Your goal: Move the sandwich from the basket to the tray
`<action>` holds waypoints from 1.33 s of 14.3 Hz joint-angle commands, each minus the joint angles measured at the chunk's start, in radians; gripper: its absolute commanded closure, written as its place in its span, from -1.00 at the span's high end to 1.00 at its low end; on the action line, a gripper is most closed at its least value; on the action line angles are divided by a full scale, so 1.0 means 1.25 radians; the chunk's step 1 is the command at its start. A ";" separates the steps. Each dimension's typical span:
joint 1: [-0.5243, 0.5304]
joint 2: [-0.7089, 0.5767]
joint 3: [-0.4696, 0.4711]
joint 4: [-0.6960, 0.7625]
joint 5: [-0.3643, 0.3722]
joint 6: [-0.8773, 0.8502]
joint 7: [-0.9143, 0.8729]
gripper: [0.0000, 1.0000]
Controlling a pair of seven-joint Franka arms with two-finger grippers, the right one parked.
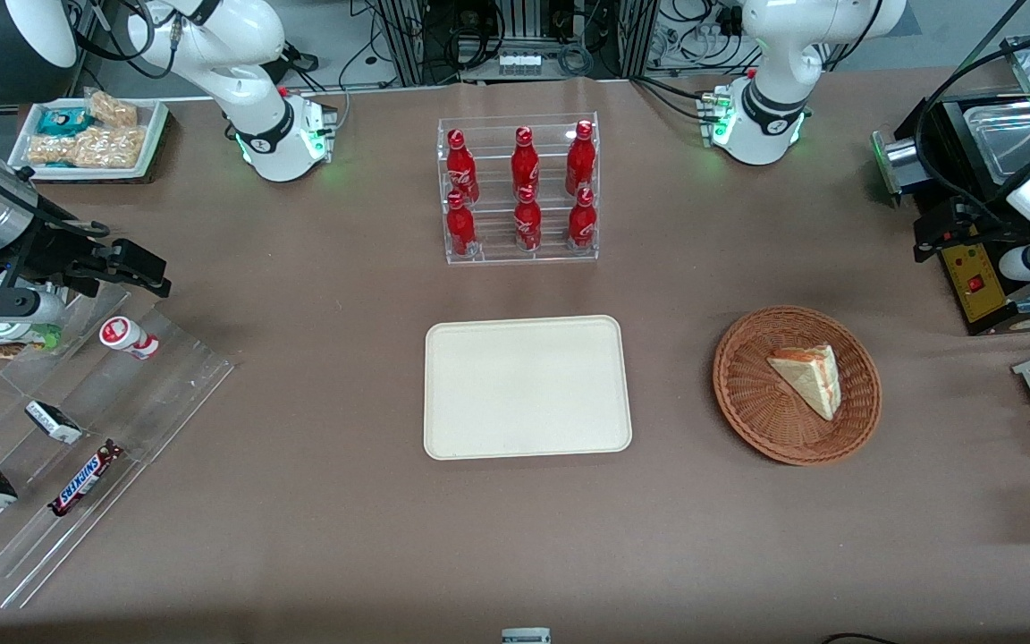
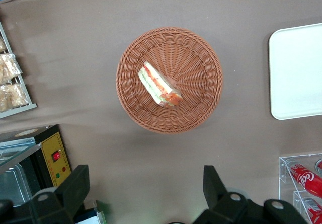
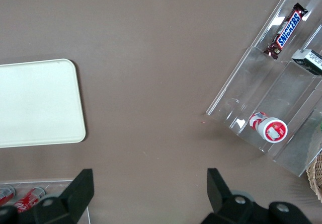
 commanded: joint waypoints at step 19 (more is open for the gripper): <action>-0.001 0.110 0.001 -0.453 0.006 0.608 -0.380 1.00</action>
